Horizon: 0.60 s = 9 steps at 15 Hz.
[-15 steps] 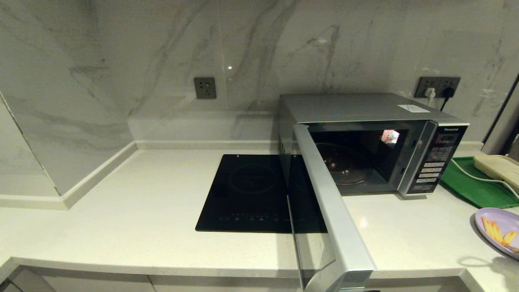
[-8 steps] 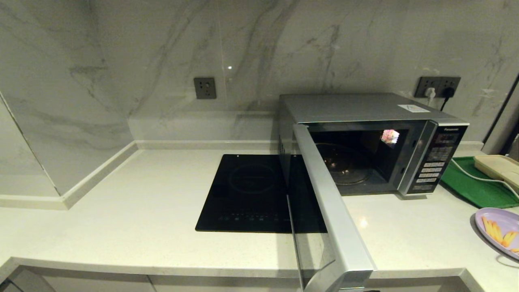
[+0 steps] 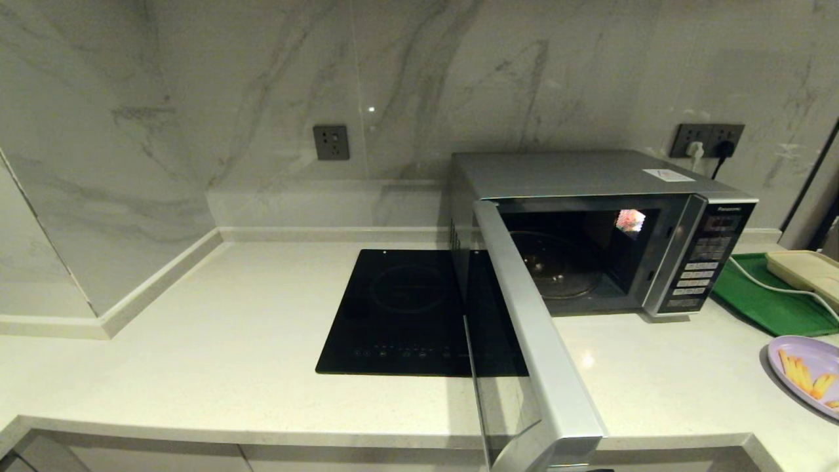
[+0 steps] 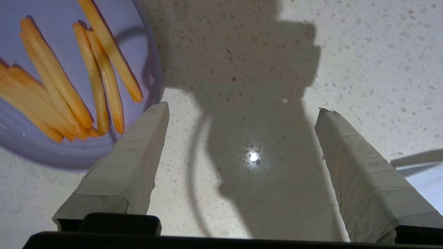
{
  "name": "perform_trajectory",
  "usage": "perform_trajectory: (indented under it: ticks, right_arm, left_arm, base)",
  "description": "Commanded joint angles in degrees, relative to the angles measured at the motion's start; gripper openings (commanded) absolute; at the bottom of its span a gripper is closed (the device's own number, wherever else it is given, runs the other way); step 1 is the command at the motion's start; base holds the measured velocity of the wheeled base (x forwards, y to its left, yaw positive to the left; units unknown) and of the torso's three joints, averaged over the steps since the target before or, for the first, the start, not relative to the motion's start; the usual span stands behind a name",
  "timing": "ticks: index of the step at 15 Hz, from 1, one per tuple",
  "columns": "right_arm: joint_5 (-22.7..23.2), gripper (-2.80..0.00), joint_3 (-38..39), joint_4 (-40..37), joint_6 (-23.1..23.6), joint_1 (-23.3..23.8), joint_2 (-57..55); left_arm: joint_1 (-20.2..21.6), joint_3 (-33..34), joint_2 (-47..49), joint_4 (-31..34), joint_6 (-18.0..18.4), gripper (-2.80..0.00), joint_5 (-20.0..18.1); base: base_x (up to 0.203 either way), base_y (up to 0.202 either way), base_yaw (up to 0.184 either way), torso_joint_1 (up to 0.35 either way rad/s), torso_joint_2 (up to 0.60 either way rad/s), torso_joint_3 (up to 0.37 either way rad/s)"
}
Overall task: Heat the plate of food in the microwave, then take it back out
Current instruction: Put the plate in the microwave oven
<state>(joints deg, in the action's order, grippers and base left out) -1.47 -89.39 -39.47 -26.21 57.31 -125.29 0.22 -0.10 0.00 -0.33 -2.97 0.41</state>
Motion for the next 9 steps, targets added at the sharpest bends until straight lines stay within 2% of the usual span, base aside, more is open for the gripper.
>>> perform_trajectory:
  ticks: [1,9]
  right_arm:
    - [-0.25,0.0,-1.91,-0.25,-0.19,-1.12,-3.49]
    - [-1.17,0.0,-2.71,3.35,-0.42,-3.7,-6.72]
  left_arm:
    - [0.04,0.01,0.0,-0.02,-0.01,-2.8,0.02]
    - [0.04,0.01,0.0,-0.02,-0.01,-2.8,0.02]
  base:
    - [0.0,0.0,0.0,0.0,0.0,0.0]
    - [0.0,0.0,0.0,0.0,0.0,0.0]
